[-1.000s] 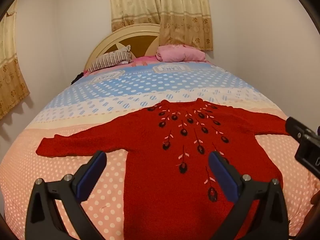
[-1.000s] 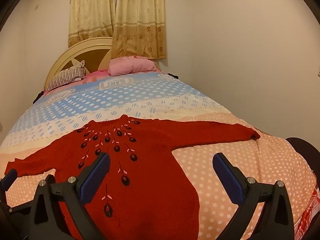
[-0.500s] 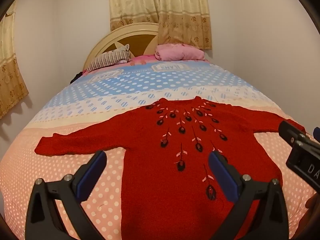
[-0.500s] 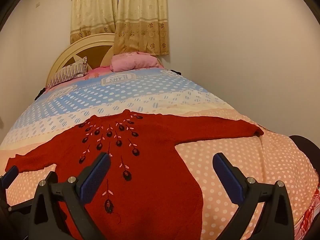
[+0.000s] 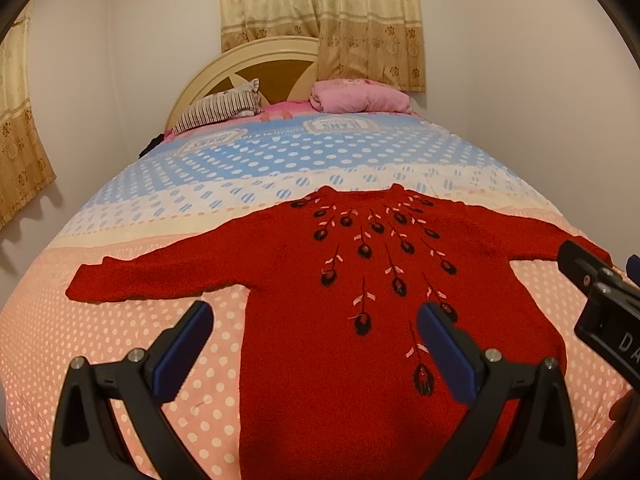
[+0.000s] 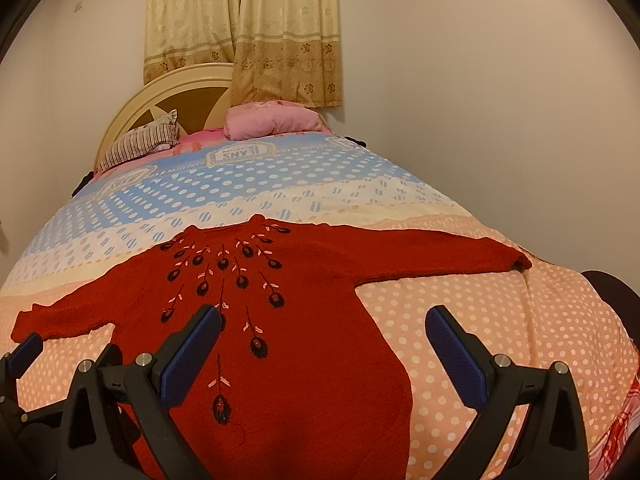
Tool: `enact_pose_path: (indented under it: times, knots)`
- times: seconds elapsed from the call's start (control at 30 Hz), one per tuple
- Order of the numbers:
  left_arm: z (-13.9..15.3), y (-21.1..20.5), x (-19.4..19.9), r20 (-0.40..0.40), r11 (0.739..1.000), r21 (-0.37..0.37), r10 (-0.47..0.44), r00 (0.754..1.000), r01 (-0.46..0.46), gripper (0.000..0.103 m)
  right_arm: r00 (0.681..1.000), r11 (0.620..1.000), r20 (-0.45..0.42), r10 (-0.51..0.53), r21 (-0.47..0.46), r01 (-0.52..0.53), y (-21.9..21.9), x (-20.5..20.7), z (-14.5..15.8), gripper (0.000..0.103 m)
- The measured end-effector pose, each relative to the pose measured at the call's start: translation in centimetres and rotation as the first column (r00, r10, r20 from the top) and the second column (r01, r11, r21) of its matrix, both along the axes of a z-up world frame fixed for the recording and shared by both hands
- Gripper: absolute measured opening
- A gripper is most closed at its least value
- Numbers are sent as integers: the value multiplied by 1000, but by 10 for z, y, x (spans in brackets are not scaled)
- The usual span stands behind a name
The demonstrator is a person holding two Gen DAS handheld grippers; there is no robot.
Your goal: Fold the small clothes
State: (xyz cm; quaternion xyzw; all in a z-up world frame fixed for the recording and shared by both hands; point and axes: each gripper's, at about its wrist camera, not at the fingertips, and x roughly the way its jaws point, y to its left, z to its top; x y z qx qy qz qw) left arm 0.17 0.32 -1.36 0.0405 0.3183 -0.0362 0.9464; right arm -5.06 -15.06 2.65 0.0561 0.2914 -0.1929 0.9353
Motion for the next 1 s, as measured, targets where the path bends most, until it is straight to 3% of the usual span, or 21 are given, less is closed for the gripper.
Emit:
enact_pose_path:
  times: [1.0]
  knots:
    - [-7,1,7,-20,1000,-3,15,1000,-15,103,1000,1000,-22,13,11,-12,-3,13,-6,102]
